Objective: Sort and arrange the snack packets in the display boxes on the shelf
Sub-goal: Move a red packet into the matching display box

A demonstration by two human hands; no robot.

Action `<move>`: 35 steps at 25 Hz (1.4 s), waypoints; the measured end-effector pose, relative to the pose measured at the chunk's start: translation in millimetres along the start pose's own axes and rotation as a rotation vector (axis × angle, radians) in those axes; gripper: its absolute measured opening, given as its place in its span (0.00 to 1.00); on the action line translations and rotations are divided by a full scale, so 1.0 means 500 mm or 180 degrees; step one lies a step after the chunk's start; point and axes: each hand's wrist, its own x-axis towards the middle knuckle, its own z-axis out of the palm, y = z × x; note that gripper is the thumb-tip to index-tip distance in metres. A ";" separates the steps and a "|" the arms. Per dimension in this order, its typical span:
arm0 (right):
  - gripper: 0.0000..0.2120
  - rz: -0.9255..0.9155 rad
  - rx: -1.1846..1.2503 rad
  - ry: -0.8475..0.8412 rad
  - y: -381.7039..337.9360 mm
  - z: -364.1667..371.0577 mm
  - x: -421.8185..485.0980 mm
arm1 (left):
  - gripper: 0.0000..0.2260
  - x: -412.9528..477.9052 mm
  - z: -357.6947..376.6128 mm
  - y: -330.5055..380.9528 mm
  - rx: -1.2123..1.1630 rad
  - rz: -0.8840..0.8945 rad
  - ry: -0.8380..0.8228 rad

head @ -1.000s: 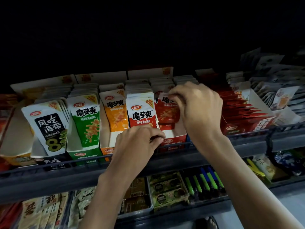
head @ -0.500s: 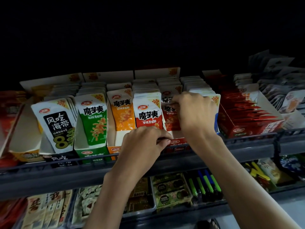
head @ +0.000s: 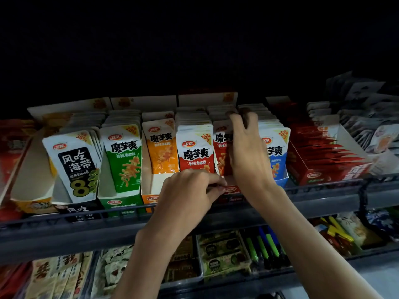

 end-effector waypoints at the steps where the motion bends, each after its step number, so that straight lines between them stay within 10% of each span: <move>1: 0.20 -0.0111 0.0129 0.0024 0.001 0.000 -0.004 | 0.10 0.000 0.000 0.000 -0.0005 0.0002 0.0005; 11: 0.15 -0.0078 -0.1191 -0.1718 0.003 0.007 -0.010 | 0.10 -0.001 -0.005 0.004 -0.0009 0.0061 -0.0035; 21: 0.28 -0.0210 -0.0571 -0.1496 0.018 0.024 -0.018 | 0.09 -0.001 -0.005 0.001 -0.0011 0.0069 -0.0062; 31: 0.15 -0.0035 -0.0287 -0.1564 0.020 -0.001 -0.007 | 0.07 -0.002 -0.021 -0.002 -0.0491 -0.0041 0.0030; 35: 0.12 -0.0197 -0.0062 -0.0640 -0.009 -0.048 -0.006 | 0.07 -0.004 -0.045 -0.013 -0.0882 -0.0884 0.0727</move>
